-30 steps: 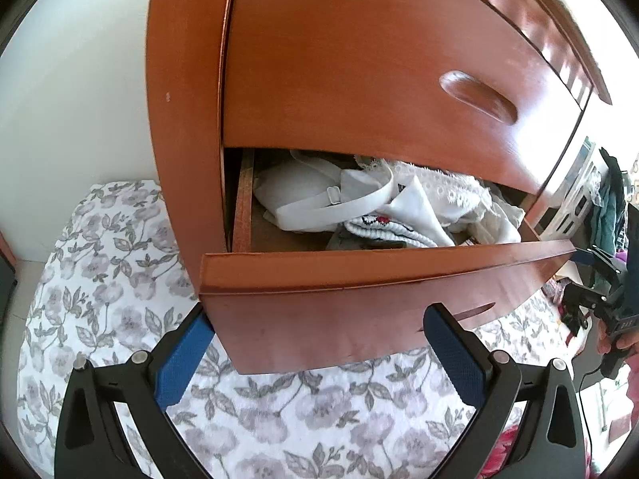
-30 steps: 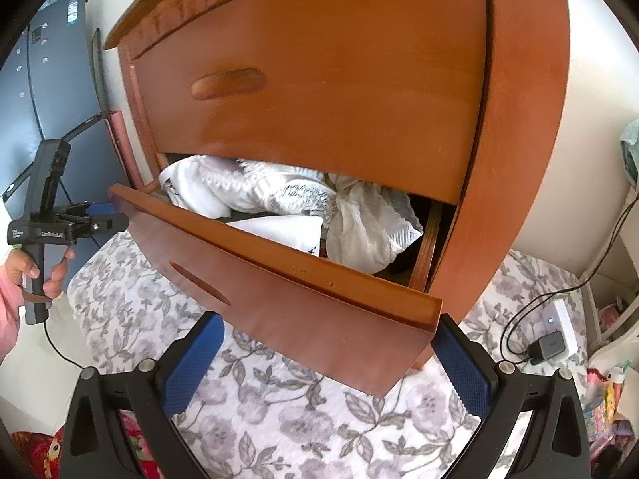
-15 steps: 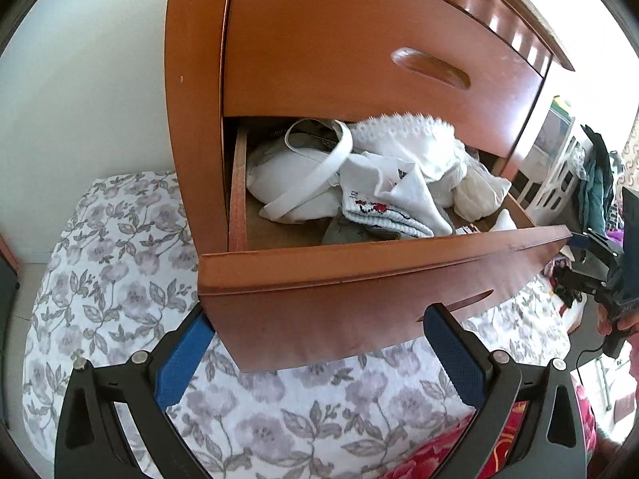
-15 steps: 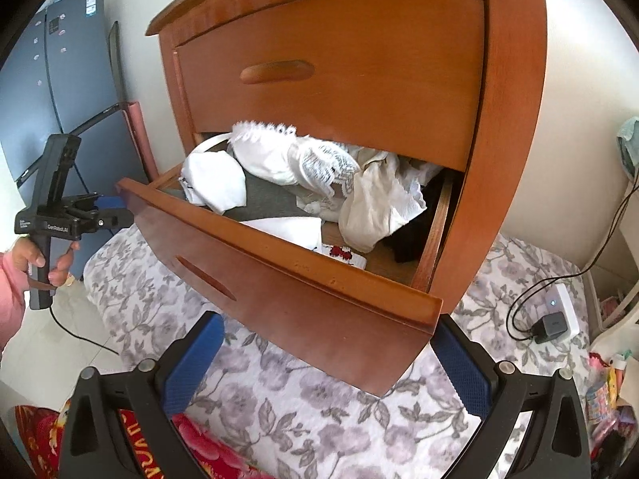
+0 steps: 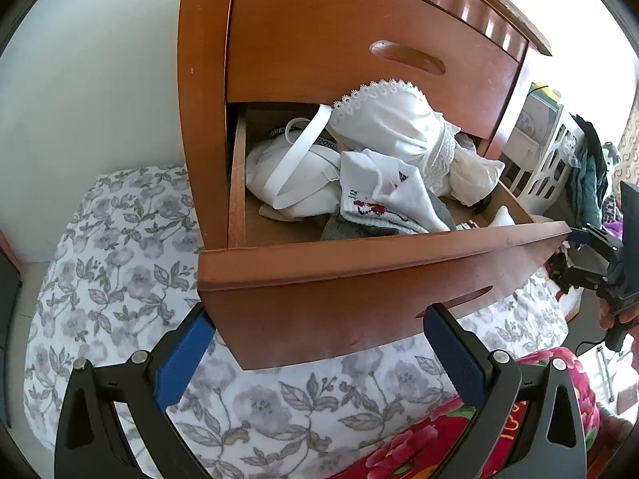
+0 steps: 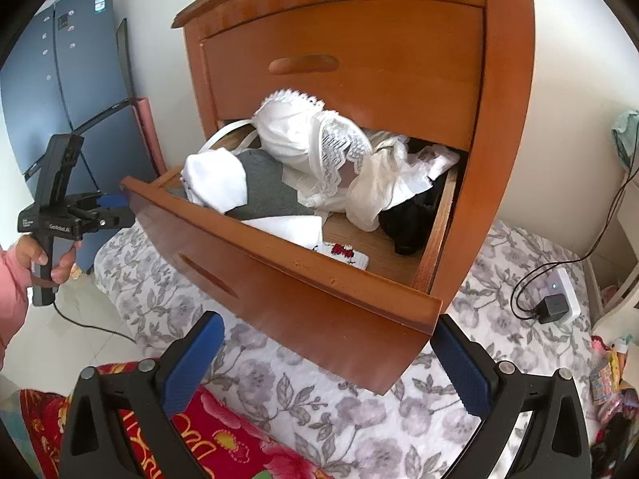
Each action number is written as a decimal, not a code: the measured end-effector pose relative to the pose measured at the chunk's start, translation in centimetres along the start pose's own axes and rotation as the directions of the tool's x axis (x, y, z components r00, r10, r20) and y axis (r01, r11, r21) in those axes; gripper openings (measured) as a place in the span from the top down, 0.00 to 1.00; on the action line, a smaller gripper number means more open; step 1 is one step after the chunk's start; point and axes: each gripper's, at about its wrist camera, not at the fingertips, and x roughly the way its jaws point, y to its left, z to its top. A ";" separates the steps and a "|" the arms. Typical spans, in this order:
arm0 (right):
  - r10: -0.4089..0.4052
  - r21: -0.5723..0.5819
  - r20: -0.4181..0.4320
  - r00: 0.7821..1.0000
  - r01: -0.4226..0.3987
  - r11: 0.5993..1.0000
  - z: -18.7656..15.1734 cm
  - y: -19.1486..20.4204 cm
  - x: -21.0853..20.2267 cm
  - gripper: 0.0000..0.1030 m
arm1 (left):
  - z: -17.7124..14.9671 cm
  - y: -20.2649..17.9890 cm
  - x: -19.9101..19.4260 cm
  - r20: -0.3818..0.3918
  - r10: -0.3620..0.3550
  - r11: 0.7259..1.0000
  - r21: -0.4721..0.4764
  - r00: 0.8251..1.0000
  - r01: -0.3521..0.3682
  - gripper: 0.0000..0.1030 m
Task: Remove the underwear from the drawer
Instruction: 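Bring both tools over the open drawer of clothes, then grasp the white Hello Kitty sock with the right tool while the left grasps a white sock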
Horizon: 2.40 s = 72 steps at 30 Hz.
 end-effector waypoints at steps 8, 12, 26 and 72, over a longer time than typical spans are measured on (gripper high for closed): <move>0.005 0.012 0.012 1.000 -0.006 1.000 -0.2 0.1 -0.1 0.00 | -0.1 -0.2 -0.2 0.004 -0.008 1.000 -0.009 1.000 0.008 0.00; 0.008 0.019 0.011 1.000 -0.008 1.000 -0.1 0.1 -0.1 0.00 | -0.1 -0.1 -0.4 0.005 -0.019 0.999 -0.028 1.000 0.019 0.00; -0.014 0.046 -0.012 1.000 0.015 0.999 0.1 0.2 -0.1 0.00 | 0.1 -0.5 -0.9 -0.016 0.001 0.999 -0.033 1.000 -0.001 0.00; 0.069 0.269 -0.276 0.959 0.008 0.963 11.3 -3.6 7.3 0.36 | 11.8 -2.8 6.0 -0.329 -0.094 0.972 -0.235 0.940 0.015 0.30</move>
